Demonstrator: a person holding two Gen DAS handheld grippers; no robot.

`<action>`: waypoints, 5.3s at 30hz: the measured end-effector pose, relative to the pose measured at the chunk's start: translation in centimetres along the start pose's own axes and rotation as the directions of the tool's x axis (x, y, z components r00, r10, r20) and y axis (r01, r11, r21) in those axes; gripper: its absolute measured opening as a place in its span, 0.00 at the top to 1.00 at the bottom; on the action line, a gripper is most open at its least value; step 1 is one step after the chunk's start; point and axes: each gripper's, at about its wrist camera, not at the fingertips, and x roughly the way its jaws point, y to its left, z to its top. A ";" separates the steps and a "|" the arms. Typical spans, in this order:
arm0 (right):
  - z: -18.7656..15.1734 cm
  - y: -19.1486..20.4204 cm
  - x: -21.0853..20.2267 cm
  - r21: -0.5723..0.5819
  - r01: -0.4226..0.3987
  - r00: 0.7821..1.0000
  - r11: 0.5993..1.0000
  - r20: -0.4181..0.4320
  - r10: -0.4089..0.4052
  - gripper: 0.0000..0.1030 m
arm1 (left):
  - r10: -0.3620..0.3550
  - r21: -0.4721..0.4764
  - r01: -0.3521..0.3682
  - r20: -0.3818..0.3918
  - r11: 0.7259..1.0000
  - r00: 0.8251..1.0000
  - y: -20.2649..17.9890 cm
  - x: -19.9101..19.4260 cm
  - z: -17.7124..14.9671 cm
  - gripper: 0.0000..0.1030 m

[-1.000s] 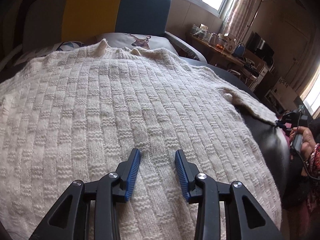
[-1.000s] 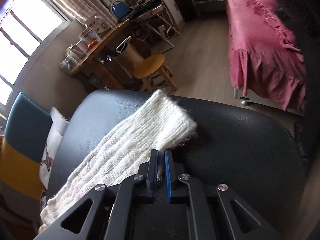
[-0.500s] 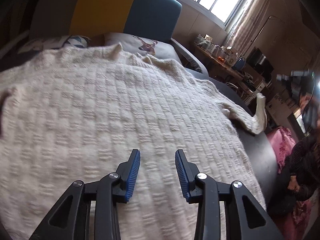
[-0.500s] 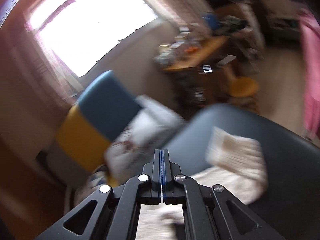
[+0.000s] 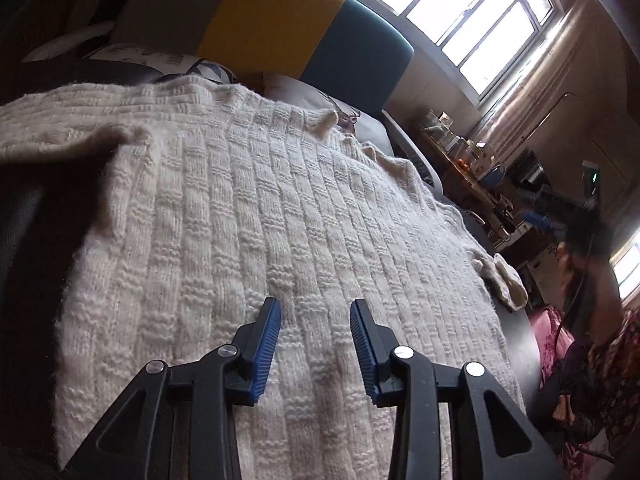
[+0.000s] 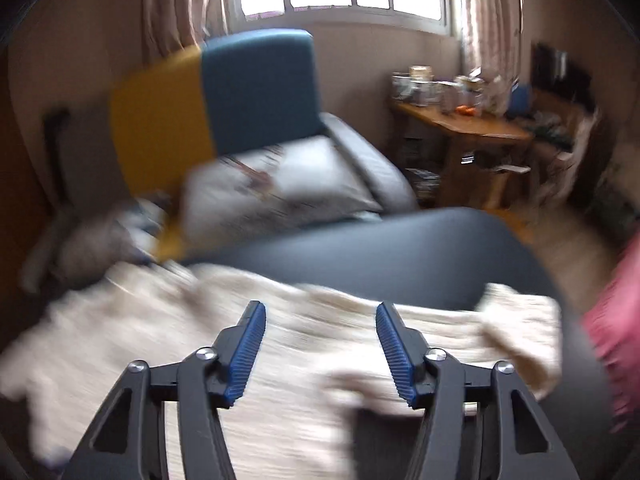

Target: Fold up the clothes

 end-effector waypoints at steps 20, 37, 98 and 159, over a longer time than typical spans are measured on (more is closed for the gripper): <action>-3.1 -15.4 8.9 0.048 0.206 0.961 0.977 -0.198 -0.193 1.00 | -0.033 -0.013 0.033 0.015 0.999 0.999 0.4 0.4 -0.2 0.65; 3.9 -6.3 -0.9 0.109 -0.040 0.999 0.993 0.018 0.038 0.99 | -0.088 -0.049 0.089 0.025 0.995 0.996 1.3 0.2 0.0 0.65; -6.8 20.5 4.4 -0.021 -0.510 0.832 0.860 -0.263 0.488 0.81 | -0.109 -0.056 0.111 0.024 0.992 0.994 1.5 0.1 0.3 0.65; -8.6 -1.7 4.8 0.282 -0.253 0.952 0.925 -0.100 0.290 1.00 | 0.106 -0.116 -0.102 0.031 0.988 0.994 3.4 7.3 10.7 0.92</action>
